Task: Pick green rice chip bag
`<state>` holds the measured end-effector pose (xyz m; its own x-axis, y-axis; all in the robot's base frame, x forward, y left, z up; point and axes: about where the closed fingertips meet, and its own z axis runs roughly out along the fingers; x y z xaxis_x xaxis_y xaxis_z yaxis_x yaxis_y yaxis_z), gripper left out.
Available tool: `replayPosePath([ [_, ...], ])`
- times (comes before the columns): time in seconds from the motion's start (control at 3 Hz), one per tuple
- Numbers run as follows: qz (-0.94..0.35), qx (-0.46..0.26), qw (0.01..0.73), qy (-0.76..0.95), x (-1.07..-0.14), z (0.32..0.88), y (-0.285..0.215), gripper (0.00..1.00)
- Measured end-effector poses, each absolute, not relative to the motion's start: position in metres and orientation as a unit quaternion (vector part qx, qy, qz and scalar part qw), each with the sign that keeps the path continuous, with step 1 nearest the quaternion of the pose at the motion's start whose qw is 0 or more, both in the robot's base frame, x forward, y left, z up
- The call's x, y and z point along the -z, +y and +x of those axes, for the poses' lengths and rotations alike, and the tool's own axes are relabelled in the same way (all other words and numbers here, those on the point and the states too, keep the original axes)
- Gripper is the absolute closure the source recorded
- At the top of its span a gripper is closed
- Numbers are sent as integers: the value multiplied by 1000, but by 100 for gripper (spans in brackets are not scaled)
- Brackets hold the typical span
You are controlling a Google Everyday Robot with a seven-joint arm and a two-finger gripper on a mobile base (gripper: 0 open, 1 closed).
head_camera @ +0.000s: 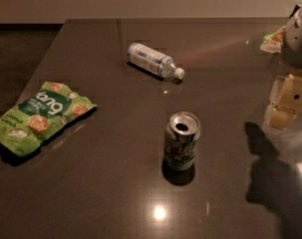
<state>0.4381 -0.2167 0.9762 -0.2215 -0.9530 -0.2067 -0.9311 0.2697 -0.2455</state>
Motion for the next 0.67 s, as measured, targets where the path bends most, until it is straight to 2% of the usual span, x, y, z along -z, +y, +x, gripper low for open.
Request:
replayPosePath([
  [0.33, -603, 34, 159, 781, -976, 438, -217, 0],
  [0.67, -616, 28, 180, 766, -981, 463, -195, 0],
])
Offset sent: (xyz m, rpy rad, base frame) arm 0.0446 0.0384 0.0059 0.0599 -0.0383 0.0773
